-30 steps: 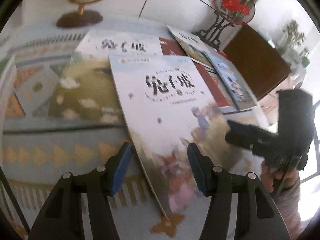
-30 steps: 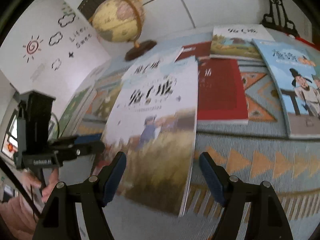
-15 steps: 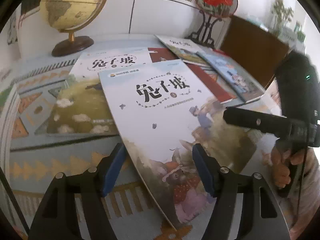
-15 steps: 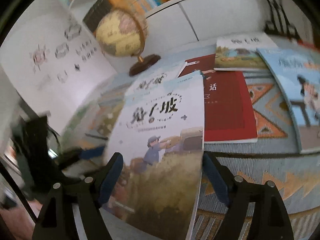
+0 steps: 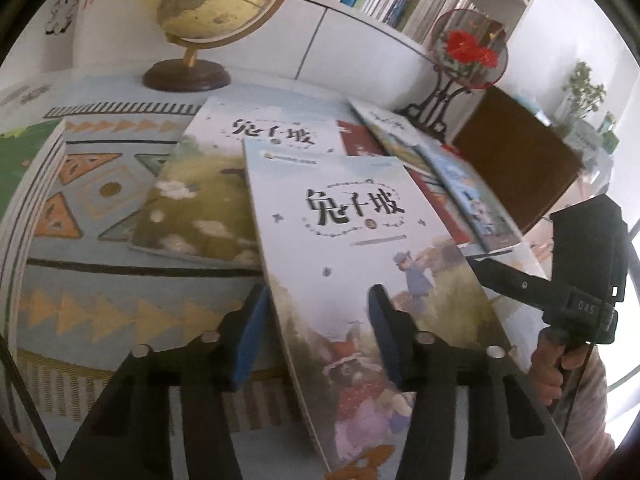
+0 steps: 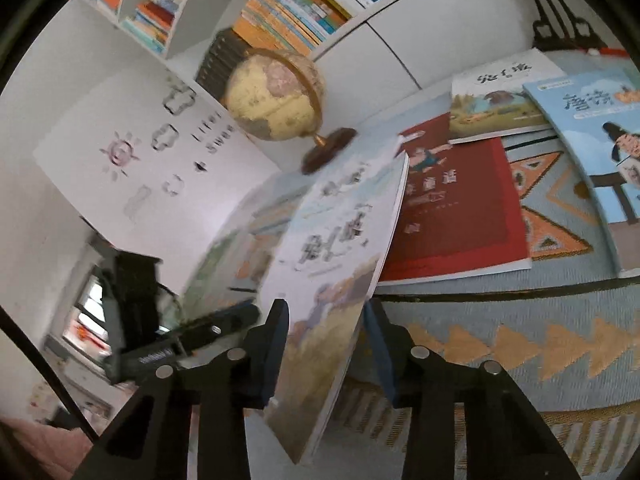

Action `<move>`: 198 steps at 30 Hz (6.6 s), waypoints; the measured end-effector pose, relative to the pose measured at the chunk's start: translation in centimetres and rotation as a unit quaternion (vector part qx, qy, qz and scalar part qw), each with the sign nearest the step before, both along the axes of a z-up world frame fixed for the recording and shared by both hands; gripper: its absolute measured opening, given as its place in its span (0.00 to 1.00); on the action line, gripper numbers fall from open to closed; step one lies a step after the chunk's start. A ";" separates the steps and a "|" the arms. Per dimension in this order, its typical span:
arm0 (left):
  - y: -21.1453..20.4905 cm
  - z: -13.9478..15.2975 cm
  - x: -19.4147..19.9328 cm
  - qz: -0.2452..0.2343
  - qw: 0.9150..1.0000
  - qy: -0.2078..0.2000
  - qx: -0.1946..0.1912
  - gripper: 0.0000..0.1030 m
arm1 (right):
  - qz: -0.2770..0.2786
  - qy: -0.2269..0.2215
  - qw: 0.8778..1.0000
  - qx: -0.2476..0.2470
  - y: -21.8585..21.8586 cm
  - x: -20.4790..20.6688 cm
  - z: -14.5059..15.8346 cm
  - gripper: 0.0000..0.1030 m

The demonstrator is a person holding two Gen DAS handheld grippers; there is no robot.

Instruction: Organize books

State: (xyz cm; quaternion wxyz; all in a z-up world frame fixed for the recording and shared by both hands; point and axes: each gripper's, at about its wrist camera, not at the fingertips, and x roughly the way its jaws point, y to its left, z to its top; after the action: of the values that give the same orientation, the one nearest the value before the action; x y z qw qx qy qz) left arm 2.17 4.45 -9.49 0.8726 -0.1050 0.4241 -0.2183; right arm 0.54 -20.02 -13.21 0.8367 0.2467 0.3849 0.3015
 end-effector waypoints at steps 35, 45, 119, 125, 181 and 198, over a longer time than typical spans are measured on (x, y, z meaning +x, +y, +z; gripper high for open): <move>0.1 -0.7 0.0 -0.039 0.997 0.044 -0.047 0.30 | 0.038 0.026 0.998 -0.033 1.6 0.6 -0.9 0.15; 1.1 0.0 0.1 -0.042 0.996 0.076 -0.004 0.38 | -0.005 0.034 0.997 -0.062 1.3 1.1 -0.8 0.16; 23.0 9.1 -1.6 0.189 0.966 -0.033 0.173 0.34 | 0.136 -0.066 0.983 -0.101 34.0 4.9 10.8 0.13; 25.1 6.4 -1.2 0.200 0.966 0.001 0.166 0.34 | 0.148 -0.029 0.984 -0.091 36.3 6.0 7.5 0.13; 3.2 1.8 8.7 0.082 0.987 0.066 0.123 0.57 | -0.118 0.010 0.993 -0.011 4.7 7.4 2.4 0.58; 3.2 -0.1 8.6 0.053 0.994 -0.009 0.098 0.73 | -0.073 0.004 0.997 -0.018 7.3 8.3 0.7 0.67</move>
State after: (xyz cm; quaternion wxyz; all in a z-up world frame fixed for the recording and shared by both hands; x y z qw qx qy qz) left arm 10.82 7.65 -9.55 0.8929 -0.0397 0.4291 -0.1303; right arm 8.82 -12.67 -12.53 0.8591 0.2608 0.3748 0.2313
